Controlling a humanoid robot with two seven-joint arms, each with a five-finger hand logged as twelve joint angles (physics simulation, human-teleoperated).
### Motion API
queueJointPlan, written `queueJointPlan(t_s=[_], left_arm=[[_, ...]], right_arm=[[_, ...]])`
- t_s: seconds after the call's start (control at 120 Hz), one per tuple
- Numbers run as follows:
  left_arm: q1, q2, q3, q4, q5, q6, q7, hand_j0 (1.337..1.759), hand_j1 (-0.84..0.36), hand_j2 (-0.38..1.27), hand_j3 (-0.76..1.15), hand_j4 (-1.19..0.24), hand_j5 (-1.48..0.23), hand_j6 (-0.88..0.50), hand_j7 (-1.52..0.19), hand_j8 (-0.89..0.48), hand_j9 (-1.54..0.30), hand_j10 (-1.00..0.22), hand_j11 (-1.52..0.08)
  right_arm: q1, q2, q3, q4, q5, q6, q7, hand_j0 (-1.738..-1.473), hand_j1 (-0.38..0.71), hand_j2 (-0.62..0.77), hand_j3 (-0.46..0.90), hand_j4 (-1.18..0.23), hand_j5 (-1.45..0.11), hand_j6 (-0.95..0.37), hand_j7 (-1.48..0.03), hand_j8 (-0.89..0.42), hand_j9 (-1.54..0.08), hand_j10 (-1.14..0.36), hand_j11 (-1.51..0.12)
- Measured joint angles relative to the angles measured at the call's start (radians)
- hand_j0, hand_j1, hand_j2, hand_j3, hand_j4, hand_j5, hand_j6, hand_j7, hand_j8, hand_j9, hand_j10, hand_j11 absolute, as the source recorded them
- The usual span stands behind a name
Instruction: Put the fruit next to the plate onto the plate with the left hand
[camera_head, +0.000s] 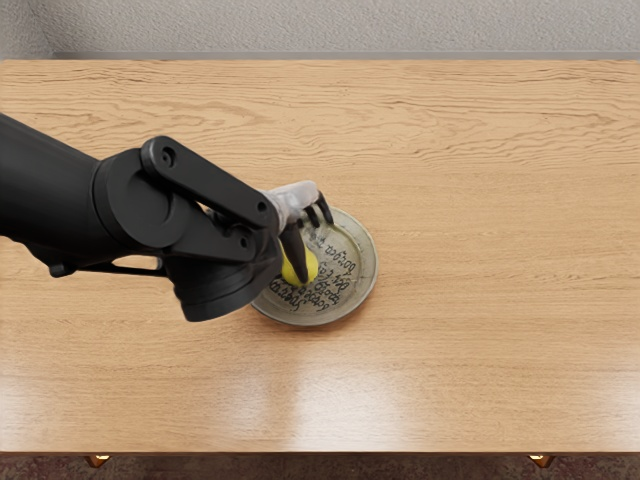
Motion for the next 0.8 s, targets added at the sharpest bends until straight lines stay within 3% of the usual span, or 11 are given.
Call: queueJointPlan(t_s=[0.258,0.308,0.408,0.492,0.567,0.617,0.717,0.8], left_arm=[[0.002,0.000,-0.004,0.007,0.029,0.000,-0.012,1.658,0.00,0.09,0.00,-0.29,-0.38,-0.28,-0.38,-0.27,-0.38,-0.28,-0.38],[0.014,0.090,-0.010,0.006,0.062,0.000,-0.032,1.658,0.01,0.08,0.00,-0.28,-0.37,-0.27,-0.37,-0.27,-0.37,-0.28,-0.37],[0.051,0.297,-0.043,0.002,0.111,-0.092,-0.112,1.658,0.03,0.07,0.00,-0.27,-0.35,-0.26,-0.35,-0.26,-0.35,-0.27,-0.35],[0.147,0.473,-0.103,0.000,0.164,-0.217,-0.156,1.658,0.03,0.06,0.00,-0.26,-0.34,-0.26,-0.34,-0.26,-0.34,-0.26,-0.34],[0.339,0.705,-0.235,0.000,0.251,-0.398,-0.172,1.658,0.04,0.06,0.00,-0.26,-0.34,-0.26,-0.34,-0.26,-0.34,-0.26,-0.34],[0.417,0.855,-0.335,0.001,0.303,-0.524,-0.176,1.658,0.04,0.06,0.00,-0.26,-0.34,-0.26,-0.34,-0.25,-0.34,-0.26,-0.34],[0.572,0.998,-0.528,0.005,0.377,-0.746,-0.181,1.658,0.04,0.06,0.00,-0.26,-0.34,-0.26,-0.34,-0.26,-0.34,-0.26,-0.33],[0.698,1.044,-0.679,0.020,0.406,-0.903,-0.188,1.658,0.04,0.05,0.00,-0.26,-0.33,-0.26,-0.33,-0.26,-0.33,-0.26,-0.33]], right_arm=[[0.000,0.000,0.000,0.000,0.000,0.000,0.000,-1.658,-0.30,-0.01,0.00,-0.04,-0.05,-0.04,-0.05,-0.04,-0.05,-0.04,-0.05],[0.000,0.000,0.000,0.000,0.000,0.000,0.000,-1.658,-0.30,-0.01,0.00,-0.04,-0.05,-0.04,-0.05,-0.04,-0.05,-0.04,-0.05],[0.000,0.000,0.000,0.000,0.000,0.000,0.000,-1.658,-0.30,-0.01,0.00,-0.04,-0.05,-0.04,-0.05,-0.04,-0.05,-0.04,-0.05],[0.000,0.000,0.000,0.000,0.000,0.000,0.000,-1.658,-0.30,-0.01,0.00,-0.04,-0.05,-0.04,-0.05,-0.04,-0.05,-0.04,-0.05],[0.000,0.000,0.000,0.000,0.000,0.000,0.000,-1.658,-0.30,-0.01,0.00,-0.04,-0.05,-0.04,-0.05,-0.04,-0.05,-0.04,-0.05],[0.000,0.000,0.000,0.000,0.000,0.000,0.000,-1.658,-0.30,-0.01,0.00,-0.04,-0.05,-0.04,-0.05,-0.04,-0.05,-0.04,-0.05],[0.000,0.000,0.000,0.000,0.000,0.000,0.000,-1.658,-0.30,-0.01,0.00,-0.04,-0.05,-0.04,-0.05,-0.04,-0.05,-0.04,-0.05],[0.000,0.000,0.000,0.000,0.000,-0.001,0.000,-1.658,-0.30,-0.01,0.00,-0.04,-0.05,-0.04,-0.05,-0.04,-0.05,-0.04,-0.05]])
